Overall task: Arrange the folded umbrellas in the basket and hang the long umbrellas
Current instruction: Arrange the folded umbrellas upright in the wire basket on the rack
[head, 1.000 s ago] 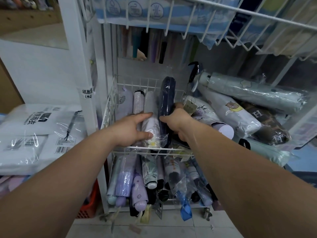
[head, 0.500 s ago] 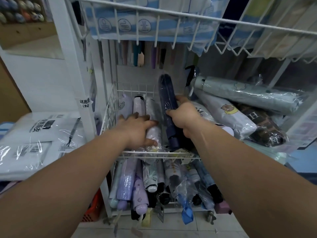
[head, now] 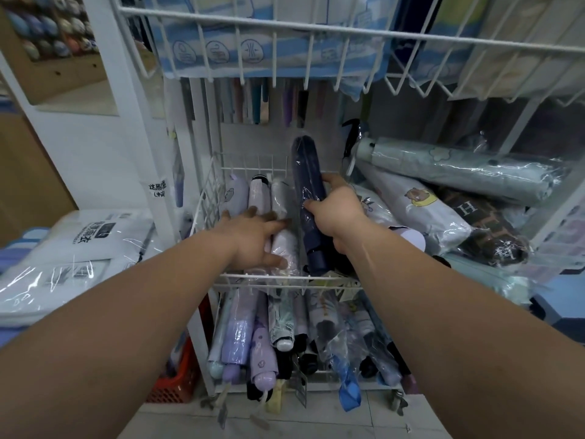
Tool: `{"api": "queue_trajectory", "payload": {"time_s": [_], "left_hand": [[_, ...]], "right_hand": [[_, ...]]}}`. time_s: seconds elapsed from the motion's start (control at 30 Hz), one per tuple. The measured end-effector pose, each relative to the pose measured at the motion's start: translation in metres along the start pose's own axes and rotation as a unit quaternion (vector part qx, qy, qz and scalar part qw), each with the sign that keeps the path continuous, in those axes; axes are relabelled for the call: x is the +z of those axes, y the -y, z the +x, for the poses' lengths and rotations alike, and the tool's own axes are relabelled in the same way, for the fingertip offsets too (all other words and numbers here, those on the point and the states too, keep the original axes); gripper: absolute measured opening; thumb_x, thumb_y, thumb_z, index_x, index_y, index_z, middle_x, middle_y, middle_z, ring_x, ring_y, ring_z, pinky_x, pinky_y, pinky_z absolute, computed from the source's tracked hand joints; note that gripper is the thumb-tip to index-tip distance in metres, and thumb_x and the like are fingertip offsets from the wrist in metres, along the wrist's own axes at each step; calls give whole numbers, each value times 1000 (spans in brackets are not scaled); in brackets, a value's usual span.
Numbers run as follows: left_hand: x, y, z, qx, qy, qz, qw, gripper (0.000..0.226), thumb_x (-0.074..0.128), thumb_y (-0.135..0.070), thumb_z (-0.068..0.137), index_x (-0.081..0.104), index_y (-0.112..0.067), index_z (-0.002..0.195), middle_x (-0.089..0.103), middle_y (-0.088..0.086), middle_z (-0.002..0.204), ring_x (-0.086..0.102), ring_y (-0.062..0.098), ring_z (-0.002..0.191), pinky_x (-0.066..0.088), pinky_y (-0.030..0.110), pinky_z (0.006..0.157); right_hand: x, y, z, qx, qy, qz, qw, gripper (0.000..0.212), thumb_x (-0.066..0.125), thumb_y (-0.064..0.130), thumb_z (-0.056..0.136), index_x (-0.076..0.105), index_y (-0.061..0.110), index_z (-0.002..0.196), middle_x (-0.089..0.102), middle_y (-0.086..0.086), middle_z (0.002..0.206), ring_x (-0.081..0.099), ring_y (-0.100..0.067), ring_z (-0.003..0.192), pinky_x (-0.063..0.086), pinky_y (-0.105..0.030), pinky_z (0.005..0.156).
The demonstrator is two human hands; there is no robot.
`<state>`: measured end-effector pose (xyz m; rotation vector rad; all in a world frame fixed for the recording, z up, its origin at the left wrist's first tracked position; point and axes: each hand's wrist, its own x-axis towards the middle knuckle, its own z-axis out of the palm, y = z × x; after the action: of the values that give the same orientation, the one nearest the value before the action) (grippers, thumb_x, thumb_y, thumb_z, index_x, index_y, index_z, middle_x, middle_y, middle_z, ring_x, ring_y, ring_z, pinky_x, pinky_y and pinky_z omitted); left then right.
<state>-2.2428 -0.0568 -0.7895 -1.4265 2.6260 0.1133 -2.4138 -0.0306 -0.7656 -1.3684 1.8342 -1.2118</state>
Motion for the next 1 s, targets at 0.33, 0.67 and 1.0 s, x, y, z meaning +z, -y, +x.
{"api": "queue_trajectory", "payload": {"time_s": [0.33,0.67,1.0], "left_hand": [[4,17,-55,-114,-259,-315,906,54,46,-22,104,31,-22,156,41,9,157,40,24,142,31,32,117],[24,20,-66,-88,-207,-187,956,65,66,-10,86,46,-17,147,39,6,154,43,28,139,37,33,113],[11,18,-71,-98,-164,-190,963,52,60,3,86,56,-6,138,49,10,146,45,26,135,29,19,101]], "right_hand": [[67,21,-4,38,39,131,990,24,72,17,87,49,19,94,66,-8,92,68,-31,87,59,-42,73],[100,3,-3,-9,139,107,984,49,73,6,85,54,16,128,66,-11,100,68,-30,80,61,-44,71],[105,-1,17,-101,195,-40,975,74,69,19,89,33,27,153,54,-5,143,57,-23,125,46,-37,108]]}}
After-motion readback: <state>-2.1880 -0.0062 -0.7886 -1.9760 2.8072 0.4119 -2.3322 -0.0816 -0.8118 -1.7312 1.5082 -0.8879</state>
